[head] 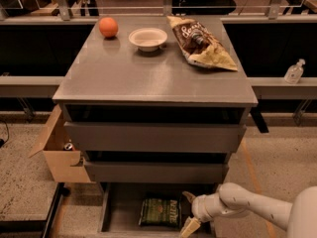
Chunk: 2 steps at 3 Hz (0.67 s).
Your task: Pick green jalapeno chip bag from bottom drawer and place on counter
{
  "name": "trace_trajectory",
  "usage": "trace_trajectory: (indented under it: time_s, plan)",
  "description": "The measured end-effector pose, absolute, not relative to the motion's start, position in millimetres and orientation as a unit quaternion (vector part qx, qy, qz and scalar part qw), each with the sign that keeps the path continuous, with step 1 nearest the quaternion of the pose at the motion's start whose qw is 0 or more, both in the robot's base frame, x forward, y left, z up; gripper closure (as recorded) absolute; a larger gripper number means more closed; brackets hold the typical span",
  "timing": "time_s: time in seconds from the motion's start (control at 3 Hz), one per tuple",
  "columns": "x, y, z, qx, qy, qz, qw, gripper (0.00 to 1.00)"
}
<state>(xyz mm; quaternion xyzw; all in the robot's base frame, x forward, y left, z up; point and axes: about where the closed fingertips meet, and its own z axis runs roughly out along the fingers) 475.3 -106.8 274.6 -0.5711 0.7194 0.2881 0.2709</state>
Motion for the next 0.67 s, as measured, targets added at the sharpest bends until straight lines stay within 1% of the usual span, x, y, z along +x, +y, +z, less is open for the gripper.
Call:
trace_trajectory:
  time_s: [0.33,0.67]
  plan:
    - [507.3,-91.0,243.0,-0.551,0.722,0.29,0.301,0.0]
    - [514.0,-93.7,244.0,-0.55,0.723,0.286,0.305,0.0]
